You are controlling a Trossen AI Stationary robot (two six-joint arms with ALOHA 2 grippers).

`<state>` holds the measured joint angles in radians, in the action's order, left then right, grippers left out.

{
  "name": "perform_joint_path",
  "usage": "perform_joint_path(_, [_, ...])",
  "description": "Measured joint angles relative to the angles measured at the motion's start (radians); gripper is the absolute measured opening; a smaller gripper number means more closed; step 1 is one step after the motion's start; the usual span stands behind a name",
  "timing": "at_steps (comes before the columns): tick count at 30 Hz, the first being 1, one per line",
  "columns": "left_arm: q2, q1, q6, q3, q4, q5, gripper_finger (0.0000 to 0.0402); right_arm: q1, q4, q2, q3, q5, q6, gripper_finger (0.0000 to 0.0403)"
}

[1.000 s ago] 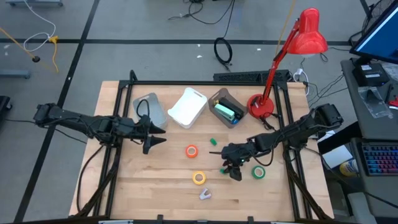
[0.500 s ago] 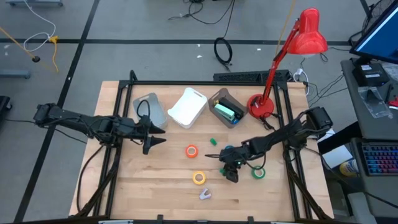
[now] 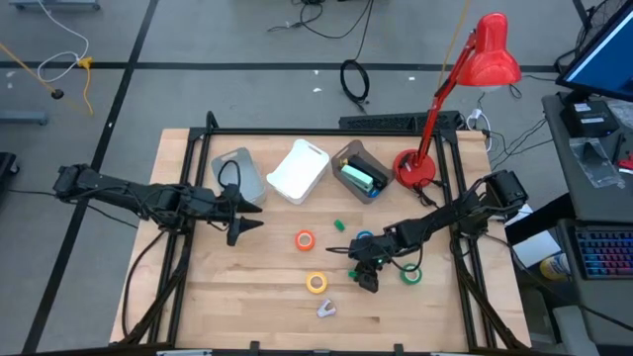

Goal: Pick and place Stapler, Stapler remover, tape
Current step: Put the bottom green stapler into the black bin

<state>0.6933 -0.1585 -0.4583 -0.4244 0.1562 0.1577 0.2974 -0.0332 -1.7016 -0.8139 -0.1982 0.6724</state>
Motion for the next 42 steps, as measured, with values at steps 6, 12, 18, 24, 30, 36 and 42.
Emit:
perform_joint_path(6, [0.0, 0.001, 0.009, 0.0, 0.001, 0.0, 0.0228, 0.0, 0.037, 0.0, 0.0, 0.024, -0.003, 0.0148])
perform_joint_path(12, [0.0, 0.001, 0.01, 0.0, 0.002, 0.008, 0.0228, -0.001, 0.042, -0.001, 0.0, 0.044, -0.011, 0.0093])
perform_joint_path(18, [0.0, 0.001, 0.01, 0.0, 0.002, 0.009, 0.0228, -0.001, 0.048, 0.0, -0.001, 0.047, -0.011, 0.0066])
perform_joint_path(24, [0.0, 0.001, 0.009, 0.0, 0.002, 0.009, 0.0228, -0.001, 0.048, -0.001, 0.0, 0.067, -0.003, 0.0065])
perform_joint_path(30, [0.0, 0.001, 0.009, 0.0, 0.001, 0.009, 0.0228, -0.004, 0.06, 0.03, 0.003, 0.091, 0.004, 0.0062])
perform_joint_path(36, [0.0, 0.001, 0.009, 0.0, 0.001, 0.01, 0.0228, -0.013, 0.067, 0.114, 0.006, 0.139, 0.025, 0.0062])
perform_joint_path(42, [0.0, 0.001, 0.016, 0.0, 0.0, 0.01, 0.0228, -0.05, 0.061, 0.221, 0.005, 0.211, 0.023, 0.0061])
